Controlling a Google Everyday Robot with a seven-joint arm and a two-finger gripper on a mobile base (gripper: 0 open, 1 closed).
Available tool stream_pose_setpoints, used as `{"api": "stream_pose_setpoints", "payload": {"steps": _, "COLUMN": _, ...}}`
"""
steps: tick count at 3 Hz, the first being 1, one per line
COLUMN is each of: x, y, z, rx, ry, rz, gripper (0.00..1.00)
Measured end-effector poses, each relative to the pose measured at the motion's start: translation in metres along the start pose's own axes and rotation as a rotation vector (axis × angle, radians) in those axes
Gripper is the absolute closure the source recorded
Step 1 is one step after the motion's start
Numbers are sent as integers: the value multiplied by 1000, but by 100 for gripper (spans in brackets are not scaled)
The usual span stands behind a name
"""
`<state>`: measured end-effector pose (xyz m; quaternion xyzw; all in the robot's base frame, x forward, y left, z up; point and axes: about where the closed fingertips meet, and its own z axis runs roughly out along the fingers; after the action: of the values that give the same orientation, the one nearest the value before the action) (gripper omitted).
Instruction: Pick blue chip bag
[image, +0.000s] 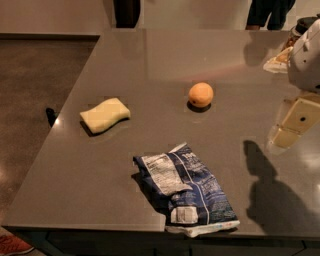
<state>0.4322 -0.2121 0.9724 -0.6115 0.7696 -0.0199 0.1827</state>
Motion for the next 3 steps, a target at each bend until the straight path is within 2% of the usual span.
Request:
{"api": "stream_pose_setpoints", "payload": {"steps": 1, "x": 3, "y": 17, "z": 14, "rx": -44, "ry": -66, "rz": -13, "gripper": 0}}
{"api": "stream_pose_setpoints", "payload": {"steps": 3, "x": 14, "y": 61, "z": 59, "rx": -184, "ry": -154, "rz": -54, "gripper": 0}}
